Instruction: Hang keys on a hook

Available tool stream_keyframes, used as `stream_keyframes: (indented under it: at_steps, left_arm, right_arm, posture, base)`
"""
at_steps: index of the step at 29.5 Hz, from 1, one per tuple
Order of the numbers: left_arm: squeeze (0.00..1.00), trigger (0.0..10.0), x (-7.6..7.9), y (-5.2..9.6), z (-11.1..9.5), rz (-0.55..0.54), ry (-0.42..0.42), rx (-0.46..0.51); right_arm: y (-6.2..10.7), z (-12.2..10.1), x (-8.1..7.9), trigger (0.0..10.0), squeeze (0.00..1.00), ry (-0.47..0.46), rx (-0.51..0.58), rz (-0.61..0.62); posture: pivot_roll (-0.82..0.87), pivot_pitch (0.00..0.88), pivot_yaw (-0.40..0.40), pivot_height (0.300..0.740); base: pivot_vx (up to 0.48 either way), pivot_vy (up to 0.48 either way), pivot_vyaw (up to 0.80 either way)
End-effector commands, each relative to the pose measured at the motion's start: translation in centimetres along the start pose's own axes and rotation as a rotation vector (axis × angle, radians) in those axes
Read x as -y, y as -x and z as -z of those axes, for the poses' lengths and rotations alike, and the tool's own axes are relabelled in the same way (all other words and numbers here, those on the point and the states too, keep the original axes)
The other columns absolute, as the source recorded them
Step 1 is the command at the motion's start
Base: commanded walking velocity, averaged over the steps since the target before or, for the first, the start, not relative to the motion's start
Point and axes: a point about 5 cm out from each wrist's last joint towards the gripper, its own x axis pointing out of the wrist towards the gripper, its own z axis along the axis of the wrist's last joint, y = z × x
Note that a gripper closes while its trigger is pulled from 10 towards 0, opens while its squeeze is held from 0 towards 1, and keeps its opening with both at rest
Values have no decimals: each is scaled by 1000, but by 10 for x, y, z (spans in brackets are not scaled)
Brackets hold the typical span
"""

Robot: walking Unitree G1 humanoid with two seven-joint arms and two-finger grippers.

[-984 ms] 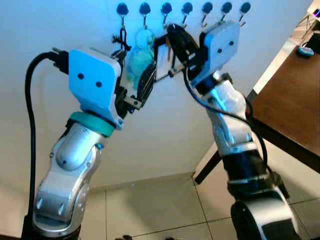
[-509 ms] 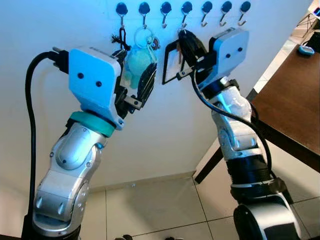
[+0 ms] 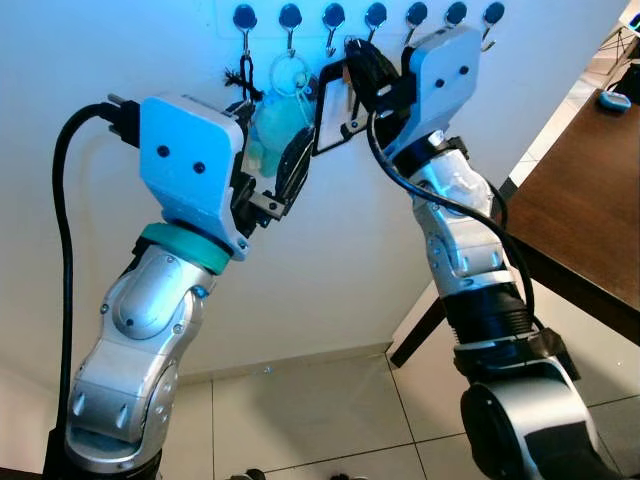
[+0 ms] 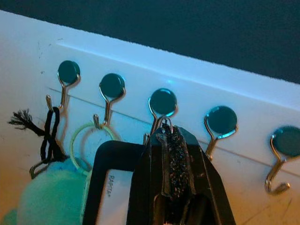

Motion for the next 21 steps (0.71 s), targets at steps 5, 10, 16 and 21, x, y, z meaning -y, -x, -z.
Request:
stream_keyframes:
  at_steps: [5,10,16,21]
  left_arm:
    - [0,10000,4,0,-1,12,3,2]
    - [0,10000,4,0,-2,12,3,2]
    - [0,10000,4,1,-1,13,4,0]
    - [0,10000,4,1,-1,10,3,-3]
  right_arm:
    - [-3,4,-6,10000,0,12,-17,-33]
    - [-3,7,-6,10000,0,15,-32,-35]
    - [-4,15,-8,10000,0,35,-82,-48]
    - [-5,22,-13,10000,0,45,-125,-85]
  posture:
    - [-16,119,55,740]
    - [-16,120,55,740]
    - [-17,121,56,740]
    - [-14,123,55,740]
  base:
    - [0,0,0]
    - [0,0,0]
    - [0,0,0]
    - [0,0,0]
